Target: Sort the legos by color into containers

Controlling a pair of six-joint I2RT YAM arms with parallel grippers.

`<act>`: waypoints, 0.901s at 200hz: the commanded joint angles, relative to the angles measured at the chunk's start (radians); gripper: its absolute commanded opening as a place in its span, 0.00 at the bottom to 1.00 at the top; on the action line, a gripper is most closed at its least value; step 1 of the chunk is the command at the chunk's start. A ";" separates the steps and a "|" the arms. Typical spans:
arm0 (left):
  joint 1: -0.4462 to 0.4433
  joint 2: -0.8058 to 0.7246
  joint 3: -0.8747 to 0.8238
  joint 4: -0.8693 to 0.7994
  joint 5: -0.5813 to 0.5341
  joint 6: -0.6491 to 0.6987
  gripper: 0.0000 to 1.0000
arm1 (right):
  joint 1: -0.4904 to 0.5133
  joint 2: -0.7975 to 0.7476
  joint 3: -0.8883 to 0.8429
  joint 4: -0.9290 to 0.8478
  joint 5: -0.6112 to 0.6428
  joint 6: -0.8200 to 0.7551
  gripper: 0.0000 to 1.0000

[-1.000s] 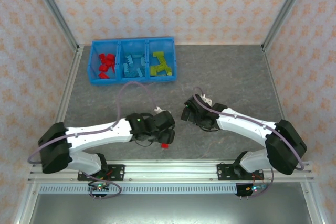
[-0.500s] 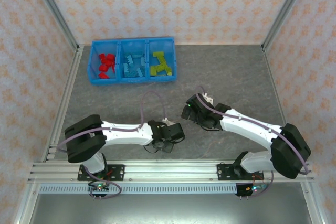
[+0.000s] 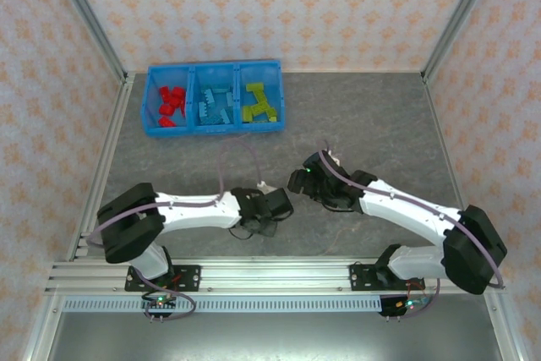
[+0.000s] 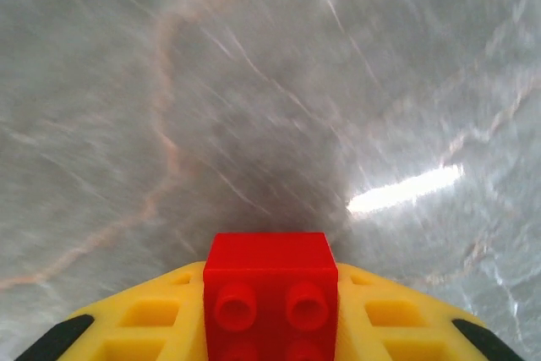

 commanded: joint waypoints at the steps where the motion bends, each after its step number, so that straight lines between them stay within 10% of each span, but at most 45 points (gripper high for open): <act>1: 0.103 -0.124 0.011 -0.025 -0.054 0.069 0.26 | -0.007 -0.047 -0.016 0.087 -0.058 -0.036 0.91; 83: 0.674 -0.240 0.282 -0.036 -0.039 0.391 0.29 | -0.007 -0.123 -0.020 0.095 -0.044 -0.040 0.91; 121: 0.959 -0.022 0.551 -0.043 0.035 0.446 0.30 | -0.007 -0.150 -0.012 0.047 -0.020 -0.033 0.91; 180: 1.126 0.456 1.038 -0.210 0.062 0.452 0.34 | -0.007 -0.247 -0.030 -0.016 0.021 -0.017 0.90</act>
